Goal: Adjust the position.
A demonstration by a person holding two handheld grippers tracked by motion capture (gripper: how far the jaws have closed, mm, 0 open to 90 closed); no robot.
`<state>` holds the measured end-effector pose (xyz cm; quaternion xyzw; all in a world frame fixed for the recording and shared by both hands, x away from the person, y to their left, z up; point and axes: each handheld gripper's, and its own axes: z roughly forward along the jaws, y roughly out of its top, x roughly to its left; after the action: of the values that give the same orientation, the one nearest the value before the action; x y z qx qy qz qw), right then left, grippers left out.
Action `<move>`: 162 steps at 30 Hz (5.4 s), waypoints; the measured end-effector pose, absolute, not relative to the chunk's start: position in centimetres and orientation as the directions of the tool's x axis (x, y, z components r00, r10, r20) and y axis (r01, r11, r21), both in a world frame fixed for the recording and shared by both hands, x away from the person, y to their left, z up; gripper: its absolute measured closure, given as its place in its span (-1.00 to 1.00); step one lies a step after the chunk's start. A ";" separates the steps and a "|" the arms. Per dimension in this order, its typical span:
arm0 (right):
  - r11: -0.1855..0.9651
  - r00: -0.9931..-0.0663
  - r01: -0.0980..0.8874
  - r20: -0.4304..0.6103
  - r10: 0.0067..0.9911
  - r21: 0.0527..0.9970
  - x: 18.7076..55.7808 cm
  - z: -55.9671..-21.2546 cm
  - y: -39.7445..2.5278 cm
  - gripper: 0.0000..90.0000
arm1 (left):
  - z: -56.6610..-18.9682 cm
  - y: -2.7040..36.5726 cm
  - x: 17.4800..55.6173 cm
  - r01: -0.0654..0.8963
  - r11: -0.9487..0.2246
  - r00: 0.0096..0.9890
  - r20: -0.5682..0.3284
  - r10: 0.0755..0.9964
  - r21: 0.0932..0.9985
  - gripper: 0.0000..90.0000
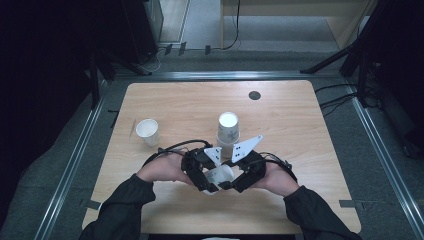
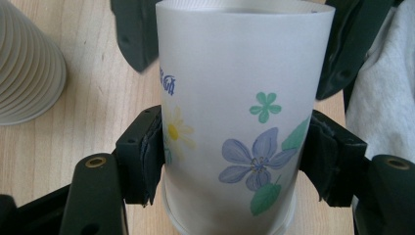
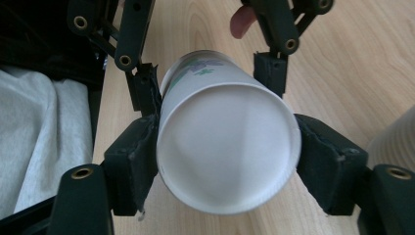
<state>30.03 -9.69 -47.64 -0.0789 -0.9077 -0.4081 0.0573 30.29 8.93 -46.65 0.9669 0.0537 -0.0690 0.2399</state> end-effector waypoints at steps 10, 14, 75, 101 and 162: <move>0.668 -0.979 0.193 0.188 0.081 0.719 29.9 -47.6 -9.5 -0.22 | -46.7 9.1 30.2 0.123 -0.877 0.986 -0.155 0.057 0.465 -0.29; 0.669 -0.978 0.197 0.193 0.082 0.717 29.9 -47.5 -9.5 -0.21 | -46.7 9.2 30.2 0.117 -0.875 0.987 -0.154 0.050 0.470 -0.32; 0.581 -0.976 0.218 0.194 0.103 0.784 30.7 -45.0 -11.4 -0.22 | -47.0 12.1 30.6 0.203 -0.648 0.979 -0.172 0.112 0.734 -0.44; 0.584 -0.975 0.223 0.189 0.119 0.781 30.8 -45.4 -11.5 -0.45 | -44.6 13.7 31.1 0.213 -0.699 0.977 -0.172 0.130 0.682 -0.30; 0.643 -0.989 0.146 0.136 0.066 0.752 30.3 -46.3 -10.2 -0.22 | -44.7 11.4 31.1 0.169 -0.842 0.982 -0.160 0.100 0.513 -0.65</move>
<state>30.32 -10.20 -46.29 -0.0585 -0.9051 -0.4184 0.0482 31.12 11.37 -44.69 0.9575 0.0703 -0.0633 0.2726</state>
